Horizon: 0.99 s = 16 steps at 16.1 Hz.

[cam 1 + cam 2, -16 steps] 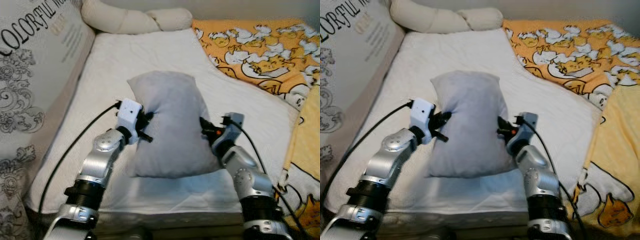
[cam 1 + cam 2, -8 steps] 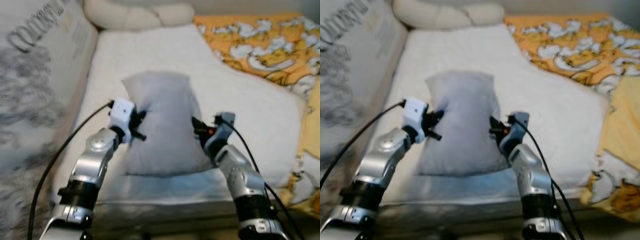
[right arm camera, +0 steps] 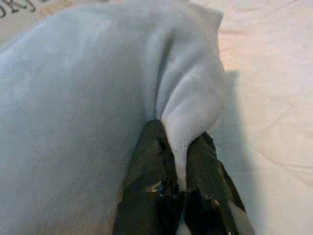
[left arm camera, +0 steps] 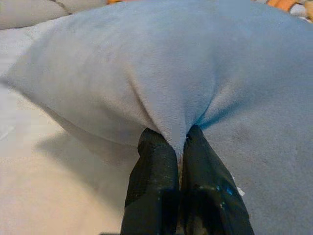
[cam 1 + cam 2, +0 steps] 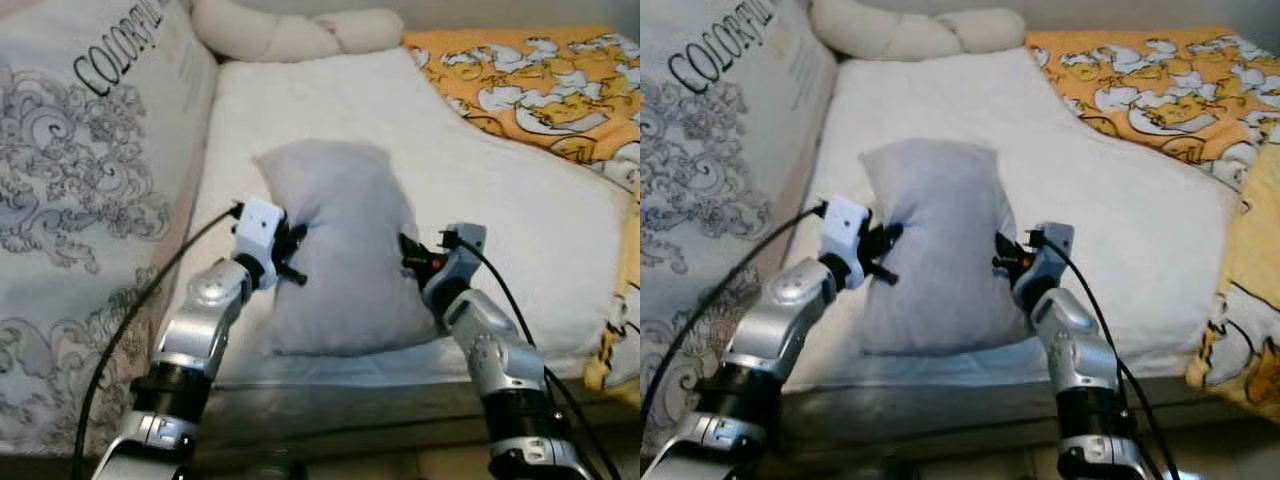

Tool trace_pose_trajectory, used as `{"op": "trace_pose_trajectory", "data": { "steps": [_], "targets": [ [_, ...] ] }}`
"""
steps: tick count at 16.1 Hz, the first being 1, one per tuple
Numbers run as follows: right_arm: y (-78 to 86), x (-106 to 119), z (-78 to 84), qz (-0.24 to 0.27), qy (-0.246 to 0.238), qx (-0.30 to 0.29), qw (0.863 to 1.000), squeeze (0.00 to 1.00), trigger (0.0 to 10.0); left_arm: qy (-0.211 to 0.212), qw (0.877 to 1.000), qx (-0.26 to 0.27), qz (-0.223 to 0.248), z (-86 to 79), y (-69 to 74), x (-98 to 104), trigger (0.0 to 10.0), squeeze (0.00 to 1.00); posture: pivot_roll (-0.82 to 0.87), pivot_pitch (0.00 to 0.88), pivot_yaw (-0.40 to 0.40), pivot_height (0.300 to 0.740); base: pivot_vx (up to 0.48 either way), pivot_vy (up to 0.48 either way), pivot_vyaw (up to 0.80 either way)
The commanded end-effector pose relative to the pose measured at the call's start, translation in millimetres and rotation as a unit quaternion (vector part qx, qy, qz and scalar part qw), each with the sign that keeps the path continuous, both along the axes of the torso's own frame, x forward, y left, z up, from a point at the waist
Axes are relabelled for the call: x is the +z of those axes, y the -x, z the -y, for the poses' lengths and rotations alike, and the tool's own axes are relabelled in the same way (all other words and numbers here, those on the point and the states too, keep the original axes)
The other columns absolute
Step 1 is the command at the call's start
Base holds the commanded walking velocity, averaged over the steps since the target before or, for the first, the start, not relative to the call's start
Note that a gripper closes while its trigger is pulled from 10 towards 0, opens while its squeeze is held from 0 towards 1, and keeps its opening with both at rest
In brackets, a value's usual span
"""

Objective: Clean up the room

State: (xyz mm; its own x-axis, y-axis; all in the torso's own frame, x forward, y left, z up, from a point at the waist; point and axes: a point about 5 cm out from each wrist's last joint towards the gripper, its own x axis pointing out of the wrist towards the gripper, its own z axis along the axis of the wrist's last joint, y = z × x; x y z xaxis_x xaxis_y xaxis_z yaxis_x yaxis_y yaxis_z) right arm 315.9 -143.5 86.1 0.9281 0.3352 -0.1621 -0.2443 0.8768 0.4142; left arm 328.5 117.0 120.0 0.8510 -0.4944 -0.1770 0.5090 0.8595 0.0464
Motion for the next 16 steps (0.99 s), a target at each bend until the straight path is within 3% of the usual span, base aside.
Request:
{"op": "trace_pose_trajectory", "data": {
  "steps": [1, 6, 13, 16],
  "targets": [
    [-3.3, 8.2, -10.5, 0.016, -0.008, 0.015, 1.000, 0.00, 10.0, -0.003, 1.000, 0.001, 0.022, -2.8, -2.2, 10.6, 10.0, 0.00, 0.11, 0.000, 0.047, 0.740, 0.000, 0.307, 0.00],
    [-4.2, 8.3, -10.9, 0.013, -0.009, 0.016, 1.000, 0.00, 10.0, -0.002, 1.000, 0.005, 0.024, -4.0, -3.8, 12.0, 10.0, 0.00, 0.11, 0.000, 0.045, 0.740, 0.000, 0.302, 0.00],
    [-4.9, 8.3, -11.6, 0.008, -0.016, 0.012, 1.000, 0.00, 10.0, 0.003, 0.999, 0.009, 0.032, -6.2, -5.5, 16.5, 10.0, 0.00, 0.11, 0.000, 0.046, 0.740, 0.000, 0.000, 0.00],
    [-4.8, 8.8, -13.6, 0.017, 0.002, 0.025, 1.000, 0.00, 10.0, 0.007, 0.999, 0.014, 0.032, -8.5, -6.7, 17.9, 10.0, 0.00, 0.11, 0.000, 0.050, 0.740, 0.094, 0.000, 0.00]
  ]
}}
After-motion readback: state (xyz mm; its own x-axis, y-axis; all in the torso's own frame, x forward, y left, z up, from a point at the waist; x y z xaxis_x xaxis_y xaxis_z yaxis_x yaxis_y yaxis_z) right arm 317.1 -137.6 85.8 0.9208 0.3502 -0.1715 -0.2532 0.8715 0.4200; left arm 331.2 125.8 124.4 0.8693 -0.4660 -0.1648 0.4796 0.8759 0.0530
